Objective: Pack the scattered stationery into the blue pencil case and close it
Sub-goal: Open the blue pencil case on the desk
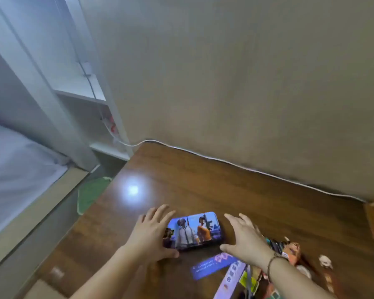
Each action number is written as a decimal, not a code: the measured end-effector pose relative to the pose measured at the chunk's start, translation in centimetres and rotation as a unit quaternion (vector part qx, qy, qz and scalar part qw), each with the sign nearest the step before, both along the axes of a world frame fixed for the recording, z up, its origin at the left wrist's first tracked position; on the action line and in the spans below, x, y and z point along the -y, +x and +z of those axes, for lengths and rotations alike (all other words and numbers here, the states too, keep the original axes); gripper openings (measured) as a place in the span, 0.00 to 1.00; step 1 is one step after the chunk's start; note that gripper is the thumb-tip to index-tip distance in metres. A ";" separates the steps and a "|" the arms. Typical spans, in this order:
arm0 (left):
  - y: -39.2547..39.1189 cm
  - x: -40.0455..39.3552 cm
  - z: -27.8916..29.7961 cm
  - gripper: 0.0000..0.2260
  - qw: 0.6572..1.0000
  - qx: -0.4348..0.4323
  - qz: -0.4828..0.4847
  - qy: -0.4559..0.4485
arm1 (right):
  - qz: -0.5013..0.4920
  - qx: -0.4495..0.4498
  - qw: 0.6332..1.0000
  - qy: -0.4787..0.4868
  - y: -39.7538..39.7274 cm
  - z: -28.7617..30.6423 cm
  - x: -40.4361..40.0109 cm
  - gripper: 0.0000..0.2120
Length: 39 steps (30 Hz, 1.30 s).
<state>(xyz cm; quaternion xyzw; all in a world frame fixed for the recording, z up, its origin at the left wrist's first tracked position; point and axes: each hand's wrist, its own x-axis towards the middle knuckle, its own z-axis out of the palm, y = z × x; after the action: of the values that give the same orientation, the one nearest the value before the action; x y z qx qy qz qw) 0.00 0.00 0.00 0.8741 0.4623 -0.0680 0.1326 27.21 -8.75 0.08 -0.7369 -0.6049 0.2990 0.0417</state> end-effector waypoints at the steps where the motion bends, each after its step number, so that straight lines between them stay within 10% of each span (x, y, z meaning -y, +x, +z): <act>1: -0.5 0.0 -0.9 0.51 1.000 -0.012 -0.004 -0.023 | 0.001 0.004 1.000 -0.011 -0.6 -1.0 -0.1 0.45; 11: -3.9 -2.9 -3.8 0.42 0.985 0.147 -0.003 -0.094 | -0.120 -0.025 0.992 0.034 -2.1 -5.9 -0.2 0.39; 16: -4.4 -5.7 -3.9 0.24 0.878 0.360 0.237 -0.210 | -0.163 -0.056 0.984 0.033 -2.3 -5.9 -0.3 0.34; 24: -3.7 -4.2 -5.6 0.24 0.913 0.321 0.232 -0.101 | -0.185 0.026 0.977 0.097 -3.3 -5.8 -2.3 0.05; 39: -3.8 -2.3 -7.9 0.05 0.959 0.220 0.156 0.088 | -0.108 0.235 0.966 0.023 -6.3 -3.9 -5.3 0.04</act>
<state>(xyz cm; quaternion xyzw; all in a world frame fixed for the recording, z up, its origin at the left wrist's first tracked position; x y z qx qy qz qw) -3.84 2.28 -7.89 0.7929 0.5562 0.1883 0.1627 20.89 -3.49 -3.84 -0.8462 -0.5212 0.0972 -0.0532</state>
